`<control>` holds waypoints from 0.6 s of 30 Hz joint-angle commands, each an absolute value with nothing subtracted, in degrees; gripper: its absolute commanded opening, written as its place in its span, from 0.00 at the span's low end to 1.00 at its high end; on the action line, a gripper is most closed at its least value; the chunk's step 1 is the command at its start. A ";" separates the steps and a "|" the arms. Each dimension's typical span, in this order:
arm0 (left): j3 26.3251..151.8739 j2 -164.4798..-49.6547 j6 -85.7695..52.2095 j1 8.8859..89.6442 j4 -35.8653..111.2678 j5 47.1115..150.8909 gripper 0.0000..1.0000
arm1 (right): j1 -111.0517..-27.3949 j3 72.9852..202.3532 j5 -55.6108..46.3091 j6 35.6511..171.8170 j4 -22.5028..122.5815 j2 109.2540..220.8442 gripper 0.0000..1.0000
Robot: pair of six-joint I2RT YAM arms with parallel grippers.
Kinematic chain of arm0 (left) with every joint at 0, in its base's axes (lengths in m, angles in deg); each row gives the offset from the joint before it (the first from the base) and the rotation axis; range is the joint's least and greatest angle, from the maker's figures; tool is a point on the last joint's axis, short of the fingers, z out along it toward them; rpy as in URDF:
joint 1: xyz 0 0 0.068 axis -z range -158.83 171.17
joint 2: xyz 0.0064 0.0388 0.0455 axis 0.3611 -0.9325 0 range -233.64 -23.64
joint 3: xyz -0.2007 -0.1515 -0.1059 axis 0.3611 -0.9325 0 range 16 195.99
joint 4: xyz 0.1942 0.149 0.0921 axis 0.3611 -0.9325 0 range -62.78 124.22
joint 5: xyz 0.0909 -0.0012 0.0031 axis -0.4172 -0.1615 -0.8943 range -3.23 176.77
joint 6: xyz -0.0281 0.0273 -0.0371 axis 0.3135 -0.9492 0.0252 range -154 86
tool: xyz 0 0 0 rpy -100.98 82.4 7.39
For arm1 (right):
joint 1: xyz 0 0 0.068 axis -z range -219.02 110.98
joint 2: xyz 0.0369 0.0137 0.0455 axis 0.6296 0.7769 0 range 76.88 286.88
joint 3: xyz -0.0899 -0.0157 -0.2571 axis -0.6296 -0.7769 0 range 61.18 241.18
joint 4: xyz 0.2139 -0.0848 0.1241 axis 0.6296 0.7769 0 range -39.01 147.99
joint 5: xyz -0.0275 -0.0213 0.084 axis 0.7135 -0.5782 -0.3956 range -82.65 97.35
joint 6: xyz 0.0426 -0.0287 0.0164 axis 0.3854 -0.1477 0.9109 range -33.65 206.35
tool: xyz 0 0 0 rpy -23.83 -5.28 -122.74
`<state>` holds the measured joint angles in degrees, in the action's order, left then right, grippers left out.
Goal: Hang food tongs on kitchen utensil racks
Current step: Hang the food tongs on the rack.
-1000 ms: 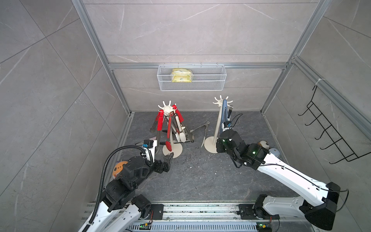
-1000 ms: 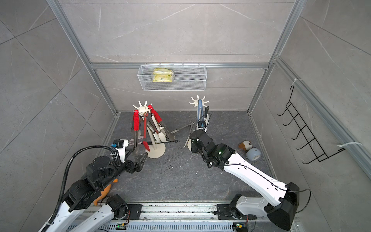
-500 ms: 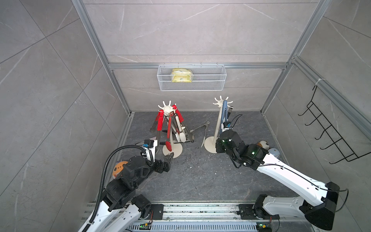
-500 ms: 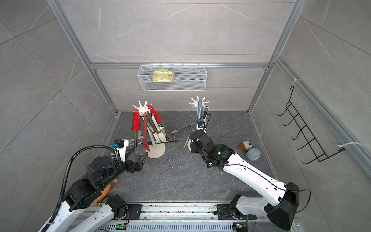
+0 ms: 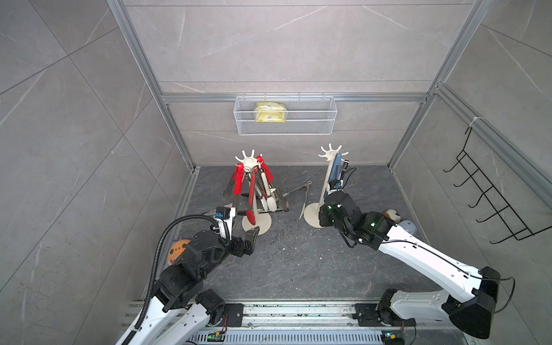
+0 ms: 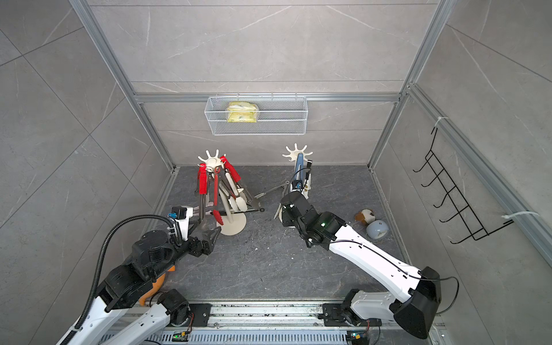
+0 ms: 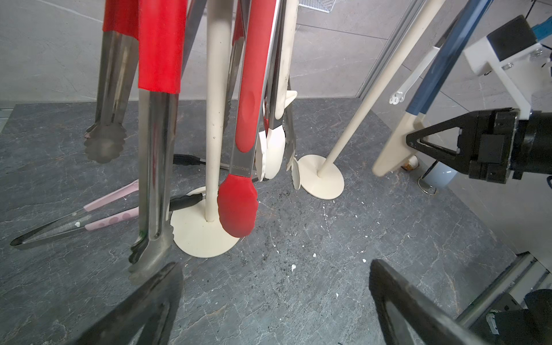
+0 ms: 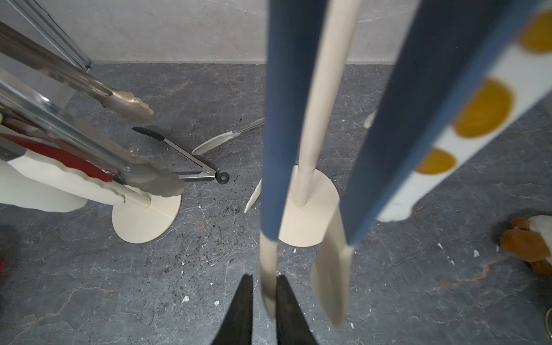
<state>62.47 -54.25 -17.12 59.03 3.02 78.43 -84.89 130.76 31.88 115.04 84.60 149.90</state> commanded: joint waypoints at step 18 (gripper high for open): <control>63.33 -55.71 -17.78 58.78 5.79 79.61 0.99 | -82.13 140.90 28.11 110.87 89.76 148.71 0.19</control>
